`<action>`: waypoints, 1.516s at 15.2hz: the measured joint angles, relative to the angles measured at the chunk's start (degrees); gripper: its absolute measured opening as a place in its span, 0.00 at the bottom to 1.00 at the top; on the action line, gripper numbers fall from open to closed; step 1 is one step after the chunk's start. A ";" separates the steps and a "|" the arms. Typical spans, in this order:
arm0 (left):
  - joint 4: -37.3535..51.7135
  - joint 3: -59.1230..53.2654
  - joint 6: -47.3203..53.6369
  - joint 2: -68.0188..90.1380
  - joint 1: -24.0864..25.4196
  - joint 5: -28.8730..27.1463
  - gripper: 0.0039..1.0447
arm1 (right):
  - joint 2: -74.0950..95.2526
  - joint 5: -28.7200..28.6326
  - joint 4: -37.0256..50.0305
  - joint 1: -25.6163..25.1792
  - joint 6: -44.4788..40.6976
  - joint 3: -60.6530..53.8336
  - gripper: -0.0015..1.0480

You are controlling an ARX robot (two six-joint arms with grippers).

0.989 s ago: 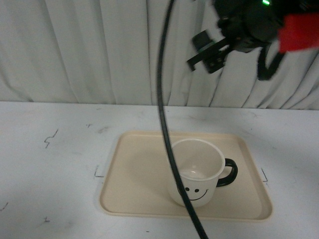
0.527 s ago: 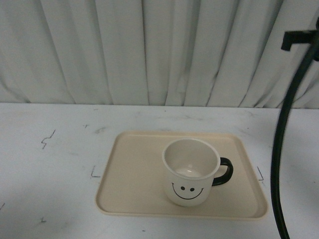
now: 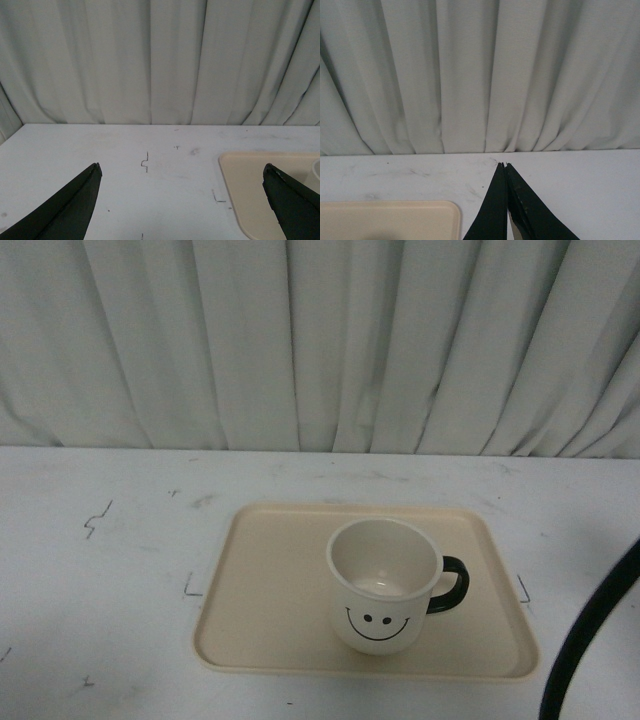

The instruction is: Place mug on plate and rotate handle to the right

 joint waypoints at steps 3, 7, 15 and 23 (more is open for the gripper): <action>0.00 0.00 -0.02 0.00 0.00 0.00 0.94 | -4.52 -1.62 -0.57 -0.83 0.07 -3.98 0.02; 0.00 0.00 -0.02 0.00 0.00 0.00 0.94 | -19.06 -8.09 -4.61 -7.26 0.09 -14.45 0.02; 0.00 0.00 0.00 0.00 0.00 0.02 0.94 | -35.85 -8.37 -17.92 -7.85 0.15 -18.08 0.02; 0.00 0.00 -0.02 0.00 0.00 0.02 0.94 | -56.33 -8.37 -36.63 -7.85 0.13 -18.82 0.02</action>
